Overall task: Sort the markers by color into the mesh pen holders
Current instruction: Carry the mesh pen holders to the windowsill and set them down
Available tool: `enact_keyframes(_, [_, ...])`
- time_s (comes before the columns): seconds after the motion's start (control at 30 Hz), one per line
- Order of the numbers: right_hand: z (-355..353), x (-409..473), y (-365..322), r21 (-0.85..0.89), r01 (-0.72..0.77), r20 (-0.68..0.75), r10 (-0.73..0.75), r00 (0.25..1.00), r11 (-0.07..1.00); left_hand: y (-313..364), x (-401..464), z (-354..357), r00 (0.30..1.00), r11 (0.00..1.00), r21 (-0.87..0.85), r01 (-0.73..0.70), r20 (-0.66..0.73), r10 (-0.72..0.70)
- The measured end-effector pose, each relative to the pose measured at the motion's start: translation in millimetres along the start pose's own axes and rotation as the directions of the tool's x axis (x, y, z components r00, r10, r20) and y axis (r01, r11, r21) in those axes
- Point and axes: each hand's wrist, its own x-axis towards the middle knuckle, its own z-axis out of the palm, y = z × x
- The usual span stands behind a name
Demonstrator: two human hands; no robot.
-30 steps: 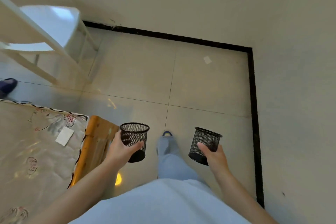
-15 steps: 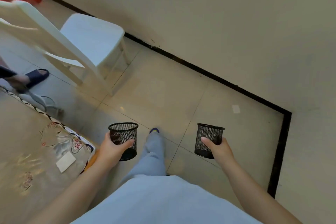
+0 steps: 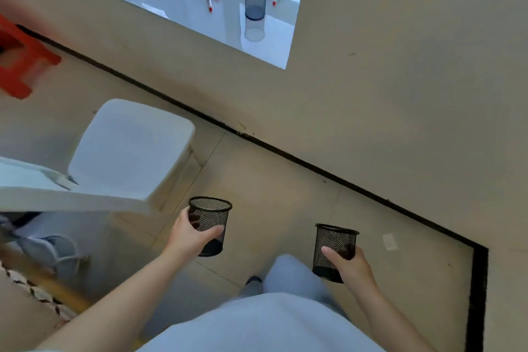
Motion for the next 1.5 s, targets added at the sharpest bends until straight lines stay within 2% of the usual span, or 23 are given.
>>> enact_keyframes(0.13, [25, 63, -65, -0.028, 0.012, 0.057, -0.010, 0.998, 1.000, 46, 59, -2, 1.000, 0.996, -0.085, -0.002, -0.023, 0.000])
enact_keyframes(0.27, [52, 134, -144, -0.083, 0.040, 0.138, -0.028, 0.990, 0.996, 79, 108, -12, 0.987, 0.979, -0.180, 0.097, -0.111, -0.118])
enact_keyframes(0.4, [80, 190, -227, -0.210, 0.115, 0.254, -0.060, 0.965, 0.971, 108, 152, -31, 0.958, 0.952, -0.272, 0.139, -0.206, -0.199])
enact_keyframes(0.47, [96, 214, -270, -0.240, 0.143, 0.298, -0.067, 0.952, 0.960, 122, 175, -42, 0.952, 0.953, -0.266, 0.142, -0.227, -0.205])
enact_keyframes(0.67, [151, 265, -367, -0.261, 0.199, 0.291, -0.119, 0.949, 0.945, 156, 247, -72, 0.943, 0.945, -0.274, 0.182, -0.224, -0.246])
enact_keyframes(0.9, [222, 313, -447, -0.203, 0.135, 0.244, -0.083, 0.966, 0.970, 205, 363, -131, 0.967, 0.963, -0.216, 0.162, -0.161, -0.199])
enact_keyframes(1.07, [259, 342, -496, -0.176, 0.138, 0.247, -0.092, 0.965, 0.975, 258, 434, -166, 0.984, 0.987, -0.132, 0.091, -0.143, -0.109])
enact_keyframes(1.23, [276, 369, -531, -0.176, 0.126, 0.251, -0.079, 0.965, 0.976, 305, 479, -169, 0.988, 0.992, -0.120, 0.041, -0.145, -0.059])
enact_keyframes(1.5, [298, 410, -593, -0.184, 0.166, 0.307, -0.104, 0.946, 0.969, 351, 520, -169, 0.981, 0.980, -0.196, 0.028, -0.185, -0.065])
